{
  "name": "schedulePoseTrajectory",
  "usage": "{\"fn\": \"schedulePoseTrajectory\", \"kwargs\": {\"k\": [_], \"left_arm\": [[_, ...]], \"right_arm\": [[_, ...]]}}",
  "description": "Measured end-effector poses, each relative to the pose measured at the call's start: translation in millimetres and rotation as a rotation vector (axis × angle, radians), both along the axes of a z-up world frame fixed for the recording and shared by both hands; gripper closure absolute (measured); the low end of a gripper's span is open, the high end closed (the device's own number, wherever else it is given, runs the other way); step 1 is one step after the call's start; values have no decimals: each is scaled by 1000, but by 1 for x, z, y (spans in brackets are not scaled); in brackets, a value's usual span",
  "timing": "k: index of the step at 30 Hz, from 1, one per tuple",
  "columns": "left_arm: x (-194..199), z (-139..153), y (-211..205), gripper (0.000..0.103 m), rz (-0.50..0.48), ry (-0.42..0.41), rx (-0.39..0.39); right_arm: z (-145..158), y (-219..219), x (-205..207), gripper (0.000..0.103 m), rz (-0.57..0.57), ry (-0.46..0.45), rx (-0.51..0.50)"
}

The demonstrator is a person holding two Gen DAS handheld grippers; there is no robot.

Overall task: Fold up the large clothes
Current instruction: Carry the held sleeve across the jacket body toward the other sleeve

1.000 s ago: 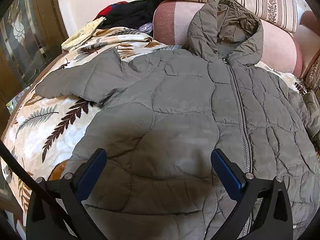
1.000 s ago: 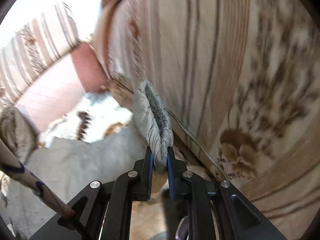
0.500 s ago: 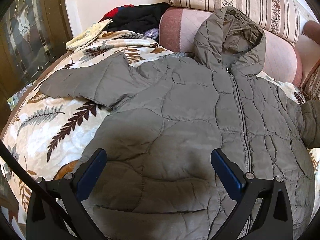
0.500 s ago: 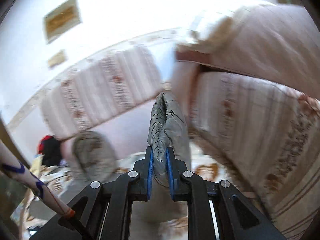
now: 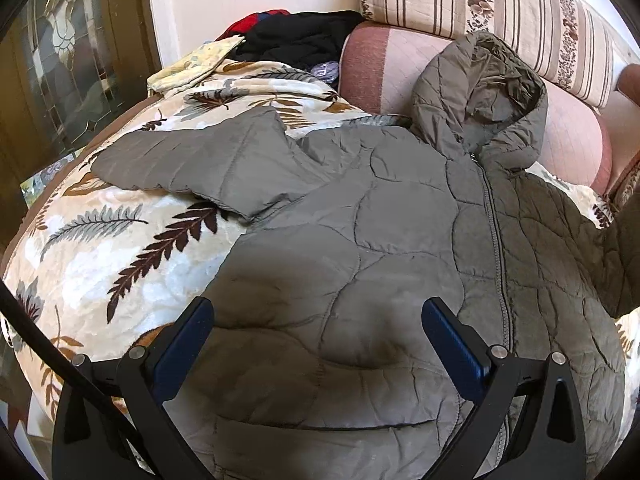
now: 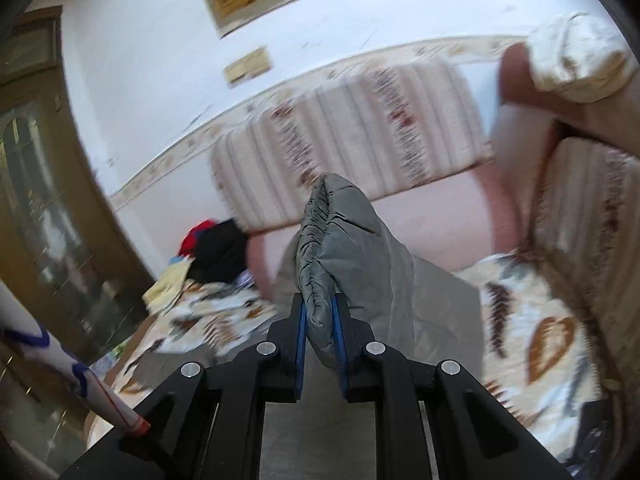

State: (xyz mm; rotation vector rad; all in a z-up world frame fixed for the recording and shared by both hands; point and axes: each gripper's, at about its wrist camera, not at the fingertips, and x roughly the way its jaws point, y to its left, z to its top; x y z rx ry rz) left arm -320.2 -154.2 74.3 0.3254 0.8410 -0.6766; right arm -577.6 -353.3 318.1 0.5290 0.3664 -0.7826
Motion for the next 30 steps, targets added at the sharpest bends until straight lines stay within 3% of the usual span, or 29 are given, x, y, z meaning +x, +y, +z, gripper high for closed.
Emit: {"fn": "schedulePoseTrajectory", "kwargs": {"k": [11, 21, 24, 26, 30], "left_arm": [[19, 4, 15, 0, 78, 8, -29], [26, 4, 21, 0, 120, -6, -33], [28, 5, 21, 0, 130, -13, -38], [28, 8, 22, 0, 141, -32, -41], [25, 16, 23, 0, 161, -78, -73]], "right_arm": [[-82, 4, 81, 89, 167, 3, 183], [-192, -7, 143, 89, 248, 108, 362], [-204, -3, 153, 75, 282, 120, 376], [-205, 1, 156, 47, 318, 122, 375], [-186, 5, 139, 46, 382, 73, 329]]}}
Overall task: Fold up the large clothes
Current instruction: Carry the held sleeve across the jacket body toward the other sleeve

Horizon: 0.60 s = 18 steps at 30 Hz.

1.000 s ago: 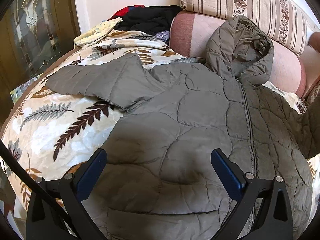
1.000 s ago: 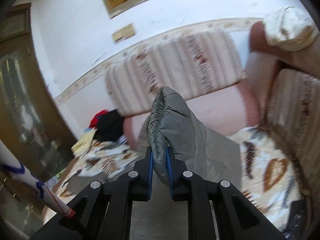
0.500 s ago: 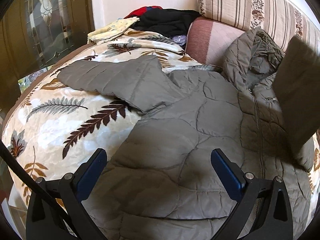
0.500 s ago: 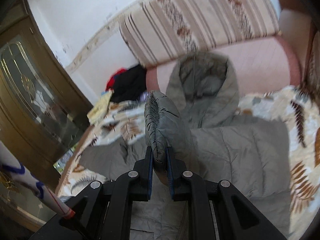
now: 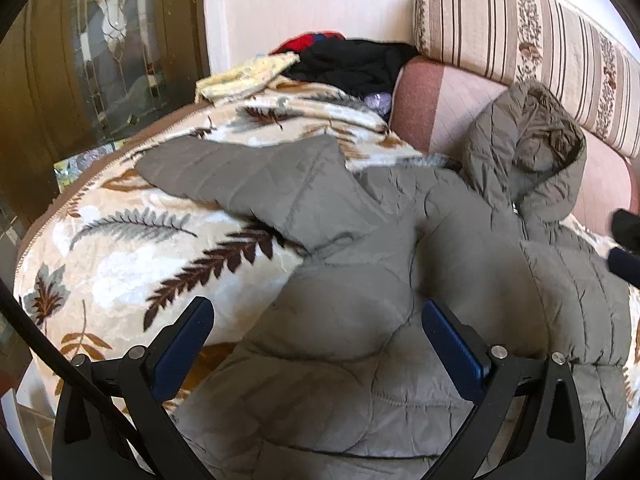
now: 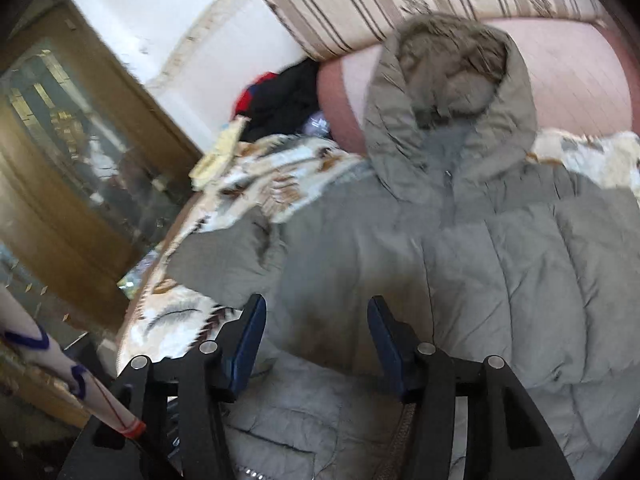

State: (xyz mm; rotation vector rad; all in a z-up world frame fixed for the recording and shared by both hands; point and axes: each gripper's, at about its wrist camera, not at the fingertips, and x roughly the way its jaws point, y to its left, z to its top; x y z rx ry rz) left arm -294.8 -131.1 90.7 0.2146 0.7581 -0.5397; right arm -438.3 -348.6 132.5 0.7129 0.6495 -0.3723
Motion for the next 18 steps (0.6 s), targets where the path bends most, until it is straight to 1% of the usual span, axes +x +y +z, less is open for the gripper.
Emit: {"fn": "schedulePoseTrajectory", "kwargs": {"k": [2, 4, 6, 8, 10, 12, 13, 15, 16, 18], "left_arm": [[0, 1, -4, 0, -10, -7, -7], [-1, -2, -13, 0, -38, 0, 8], [-2, -8, -25, 0, -69, 14, 34], [-3, -16, -40, 0, -123, 48, 56], [-2, -23, -58, 0, -163, 53, 91], [-3, -31, -73, 0, -202, 62, 121], [-3, -35, -79, 0, -214, 69, 130], [-2, -44, -89, 0, -210, 69, 161], [0, -50, -94, 0, -213, 83, 186], [5, -60, -100, 0, -216, 124, 206]], "right_arm": [[11, -2, -13, 46, -8, -18, -28], [19, -9, -28, 46, -58, -9, -75], [20, -25, -48, 45, -156, 54, -127], [13, -47, -71, 45, -270, 149, -152], [0, -70, -92, 45, -361, 237, -152], [-16, -83, -103, 46, -412, 345, -183], [-22, -89, -107, 45, -430, 375, -192], [-43, -99, -115, 46, -432, 403, -161], [-52, -103, -116, 50, -431, 425, -140], [-71, -109, -116, 51, -424, 439, -97]]}}
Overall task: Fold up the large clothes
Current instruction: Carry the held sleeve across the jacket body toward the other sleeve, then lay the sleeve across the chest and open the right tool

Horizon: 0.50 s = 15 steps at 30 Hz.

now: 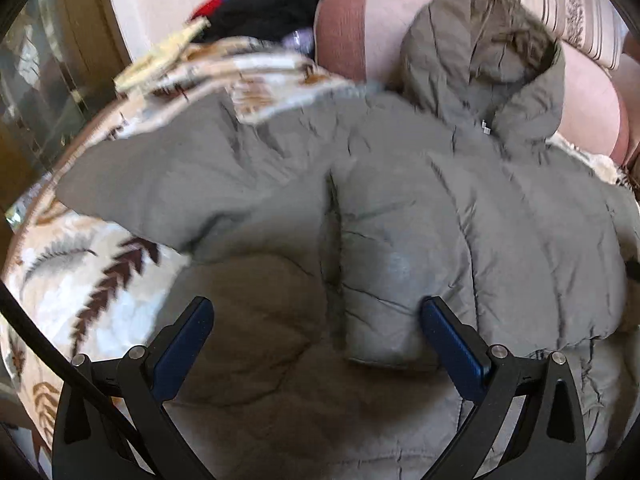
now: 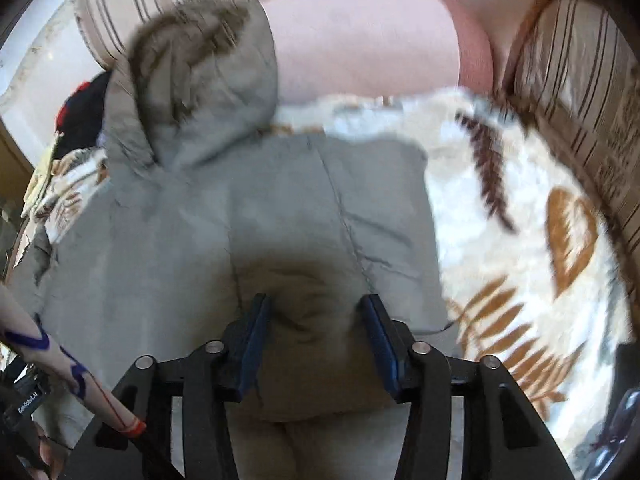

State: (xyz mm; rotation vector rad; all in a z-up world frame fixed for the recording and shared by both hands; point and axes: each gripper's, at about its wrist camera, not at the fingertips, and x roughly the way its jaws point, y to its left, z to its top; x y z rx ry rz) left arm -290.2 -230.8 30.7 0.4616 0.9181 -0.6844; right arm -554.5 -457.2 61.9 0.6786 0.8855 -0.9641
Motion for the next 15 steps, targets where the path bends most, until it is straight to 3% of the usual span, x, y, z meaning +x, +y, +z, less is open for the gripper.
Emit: {"fn": "schedulePoseTrajectory", "kwargs": {"k": [3, 6, 9, 13, 15], "left_arm": [[6, -8, -3, 0, 5, 27, 20], [8, -11, -5, 0, -3, 34, 30], [7, -1, 1, 0, 3, 35, 1], [-6, 29, 13, 0, -4, -90, -70], [-12, 32, 12, 0, -29, -112, -73]], "right_arm": [[-27, -7, 2, 50, 15, 21, 44], [-34, -10, 4, 50, 25, 29, 46], [-22, -3, 6, 50, 52, 53, 17], [11, 28, -17, 50, 88, -48, -9], [20, 46, -24, 50, 113, -55, -26]]}}
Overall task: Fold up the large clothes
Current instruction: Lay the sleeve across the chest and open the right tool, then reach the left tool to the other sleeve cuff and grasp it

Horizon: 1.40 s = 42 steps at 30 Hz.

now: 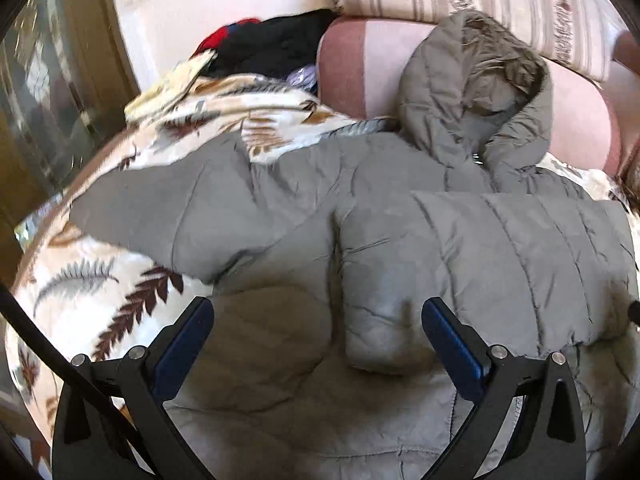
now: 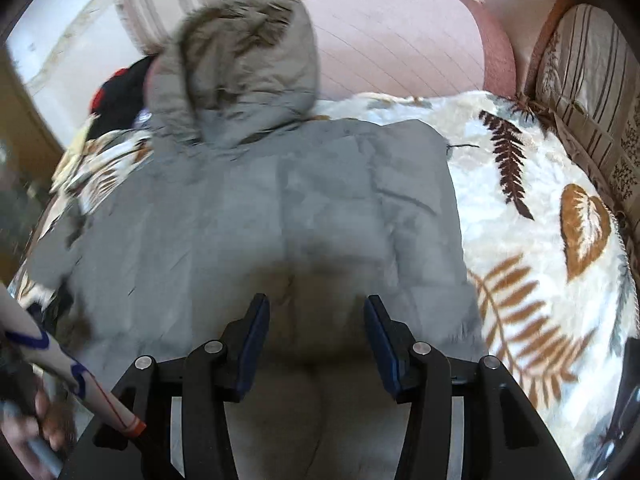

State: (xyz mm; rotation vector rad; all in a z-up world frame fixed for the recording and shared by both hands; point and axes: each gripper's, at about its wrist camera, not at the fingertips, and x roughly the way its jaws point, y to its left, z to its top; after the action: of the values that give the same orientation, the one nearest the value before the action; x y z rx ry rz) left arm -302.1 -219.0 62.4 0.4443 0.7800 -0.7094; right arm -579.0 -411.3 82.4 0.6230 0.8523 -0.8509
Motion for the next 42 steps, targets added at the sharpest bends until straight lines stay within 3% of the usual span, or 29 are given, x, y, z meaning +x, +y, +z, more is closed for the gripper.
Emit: {"fn": "schedulePoseTrajectory", "kwargs": {"k": [6, 7, 9, 13, 18, 21, 26, 33, 42], "left_arm": [[-1, -36, -16, 0, -40, 96, 136], [-1, -38, -17, 0, -41, 100, 135], [0, -35, -15, 0, -40, 111, 124], [2, -22, -4, 0, -35, 94, 64], [14, 3, 9, 0, -12, 53, -20], [34, 11, 17, 0, -8, 113, -77], [68, 18, 37, 0, 57, 37, -56], [127, 17, 80, 0, 200, 33, -53], [208, 18, 143, 0, 327, 120, -135]], "right_arm": [[-14, 26, -23, 49, -10, -13, 86], [-20, 30, -24, 45, -9, -14, 108], [-36, 38, -23, 40, 8, 5, 129], [-43, 53, -12, 41, 54, 63, 44], [-15, 65, -10, 40, 129, -75, 2], [-24, 69, -4, 40, 152, -40, 17], [-45, 72, -3, 39, 166, 38, 45], [-50, 78, 8, 31, 197, 111, -7], [-52, 77, 9, 30, 189, 111, -5]]}}
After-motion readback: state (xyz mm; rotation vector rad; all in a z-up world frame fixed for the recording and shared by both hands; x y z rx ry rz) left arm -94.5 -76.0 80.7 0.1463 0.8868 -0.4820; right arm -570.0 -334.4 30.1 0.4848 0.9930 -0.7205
